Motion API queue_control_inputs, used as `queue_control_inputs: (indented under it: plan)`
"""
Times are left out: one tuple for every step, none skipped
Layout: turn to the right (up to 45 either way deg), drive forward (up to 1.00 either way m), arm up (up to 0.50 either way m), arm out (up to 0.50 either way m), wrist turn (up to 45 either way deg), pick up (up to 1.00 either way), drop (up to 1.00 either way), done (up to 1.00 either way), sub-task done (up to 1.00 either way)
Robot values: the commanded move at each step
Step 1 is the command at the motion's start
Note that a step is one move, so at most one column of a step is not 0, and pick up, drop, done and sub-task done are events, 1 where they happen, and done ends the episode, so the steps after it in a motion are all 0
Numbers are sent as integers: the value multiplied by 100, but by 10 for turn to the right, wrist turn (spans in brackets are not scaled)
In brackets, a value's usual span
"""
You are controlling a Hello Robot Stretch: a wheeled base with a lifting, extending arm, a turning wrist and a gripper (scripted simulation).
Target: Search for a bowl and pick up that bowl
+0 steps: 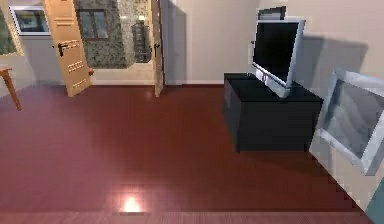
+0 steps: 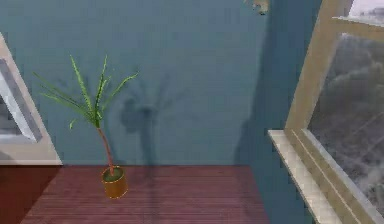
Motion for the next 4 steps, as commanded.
queue_control_inputs:
  plan:
    - [0,5,0,0,0,0,0,0,0]
    - [-450,0,0,0,0,0,0,0,0]
    - [-450,0,0,0,0,0,0,0,0]
    - [0,5,0,0,0,0,0,0,0]
